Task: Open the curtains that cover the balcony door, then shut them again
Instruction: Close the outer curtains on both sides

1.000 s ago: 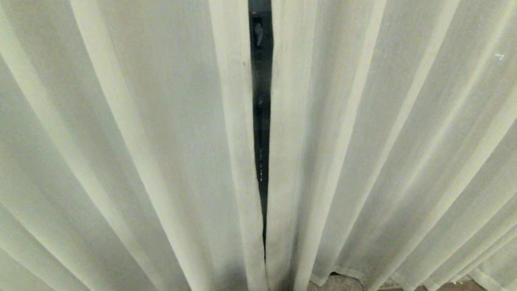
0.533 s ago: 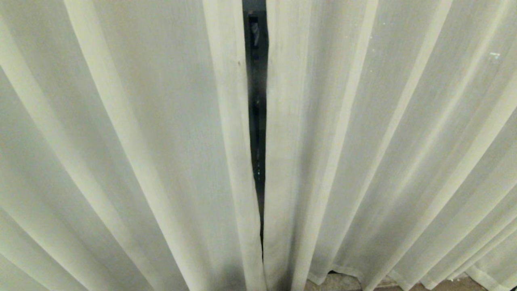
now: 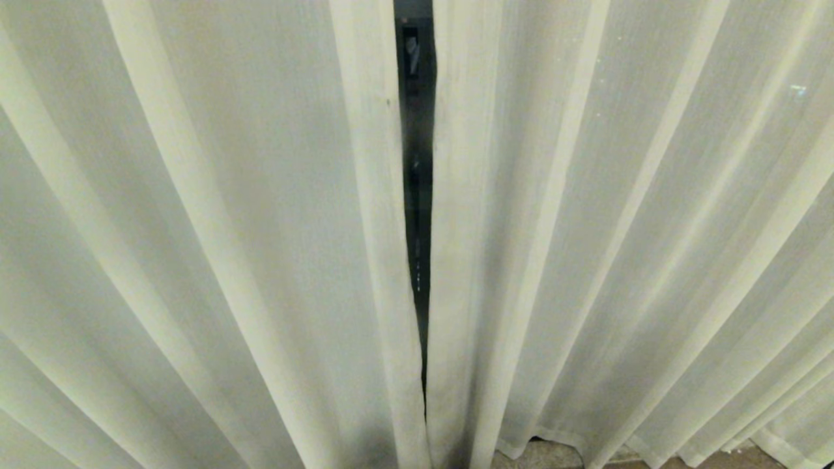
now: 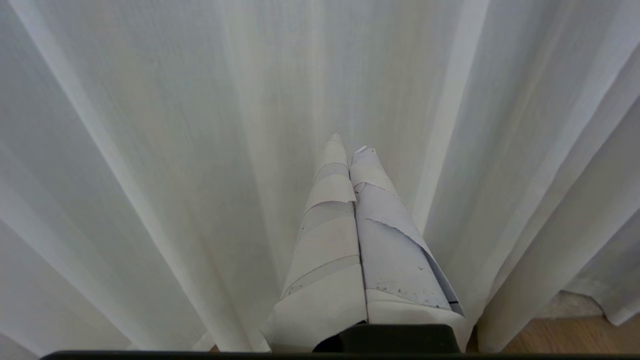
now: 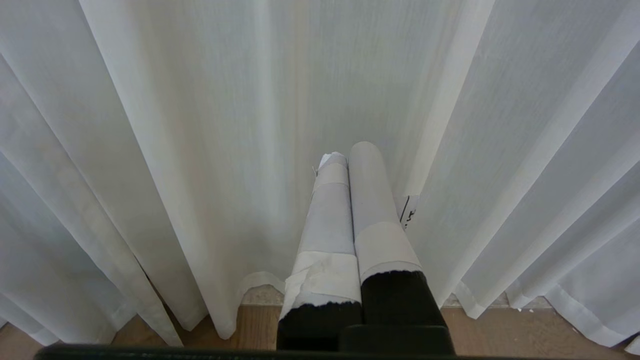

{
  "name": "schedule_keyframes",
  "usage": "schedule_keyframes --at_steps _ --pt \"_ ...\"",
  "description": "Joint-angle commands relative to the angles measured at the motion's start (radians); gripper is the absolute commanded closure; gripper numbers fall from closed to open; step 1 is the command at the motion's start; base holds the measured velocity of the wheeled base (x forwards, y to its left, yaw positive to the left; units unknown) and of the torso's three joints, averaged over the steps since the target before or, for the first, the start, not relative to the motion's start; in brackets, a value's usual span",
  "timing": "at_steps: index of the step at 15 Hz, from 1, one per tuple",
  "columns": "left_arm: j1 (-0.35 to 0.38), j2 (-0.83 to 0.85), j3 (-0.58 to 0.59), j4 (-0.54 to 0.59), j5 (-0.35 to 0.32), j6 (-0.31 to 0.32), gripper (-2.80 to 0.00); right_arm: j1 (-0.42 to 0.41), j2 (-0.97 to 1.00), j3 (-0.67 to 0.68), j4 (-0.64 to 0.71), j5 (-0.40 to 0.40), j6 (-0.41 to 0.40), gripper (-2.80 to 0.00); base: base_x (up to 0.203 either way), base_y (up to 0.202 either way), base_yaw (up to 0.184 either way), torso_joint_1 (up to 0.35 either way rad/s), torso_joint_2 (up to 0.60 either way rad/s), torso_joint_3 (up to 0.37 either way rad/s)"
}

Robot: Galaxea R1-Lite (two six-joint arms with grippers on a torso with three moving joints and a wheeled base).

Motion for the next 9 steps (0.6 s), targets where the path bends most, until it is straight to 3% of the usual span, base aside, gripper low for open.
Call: schedule_keyframes --at_steps 1,9 --pt "0.001 -0.001 0.000 0.000 0.000 -0.002 0.00 0.000 0.002 0.000 0.000 -0.002 0.001 0.00 0.000 0.000 0.000 0.000 0.00 0.000" --pt "0.001 -0.001 0.000 -0.002 0.010 -0.002 0.00 0.000 0.002 0.000 -0.001 -0.006 0.005 0.00 0.000 0.000 0.000 0.000 0.00 0.000"
